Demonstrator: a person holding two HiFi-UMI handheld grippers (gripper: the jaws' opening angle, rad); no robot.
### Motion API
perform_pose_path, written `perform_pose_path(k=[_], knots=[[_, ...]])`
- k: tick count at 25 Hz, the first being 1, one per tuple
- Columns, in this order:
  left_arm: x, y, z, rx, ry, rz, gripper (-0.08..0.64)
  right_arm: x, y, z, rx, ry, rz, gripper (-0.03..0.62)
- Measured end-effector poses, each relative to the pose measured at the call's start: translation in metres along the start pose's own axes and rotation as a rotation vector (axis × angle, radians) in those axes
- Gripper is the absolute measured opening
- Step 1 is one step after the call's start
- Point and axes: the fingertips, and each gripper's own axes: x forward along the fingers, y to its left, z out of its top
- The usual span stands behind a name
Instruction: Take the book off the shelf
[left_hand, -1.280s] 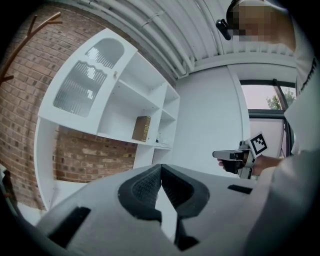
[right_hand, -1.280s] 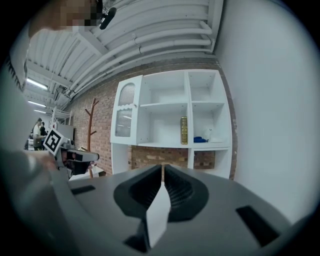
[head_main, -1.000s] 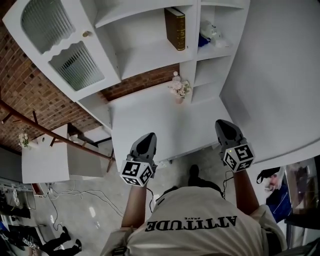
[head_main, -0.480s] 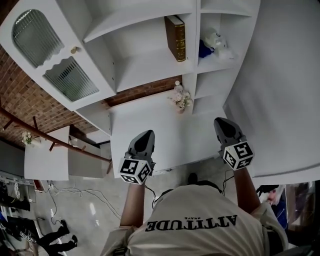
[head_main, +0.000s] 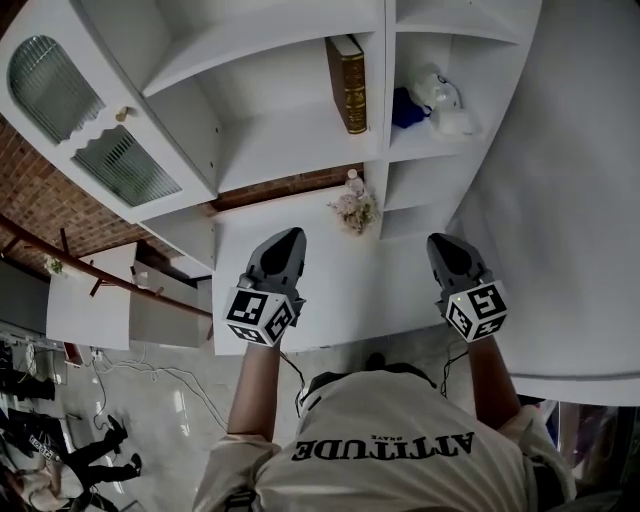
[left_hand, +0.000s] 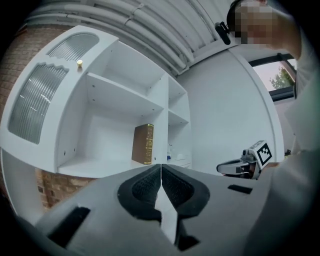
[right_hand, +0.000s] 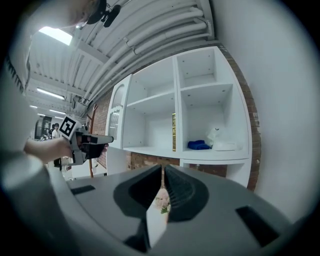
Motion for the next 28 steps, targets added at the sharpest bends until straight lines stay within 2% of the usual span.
perform_pose_path(k=[11,17,22,28], knots=[[0.064,0.02,0.034,0.033,-0.035,0.014,0.026,0.02,-0.018,-0.004,0.009,0.009,0.035,0.035],[0.084,0.028,0.041,0.044,-0.049,-0.038,0.026,0.025,-0.012,-0.01,0.016,0.028,0.0,0.035],[0.113,0.041,0.051,0.044,-0.044,-0.098,0.028,0.026,-0.018,0.0,0.022,0.034,-0.065,0.035],[0.156,0.053,0.066,0.058,-0.042,-0.157,0.028,0.034,-0.027,0.01,0.038,0.028,-0.104,0.035]])
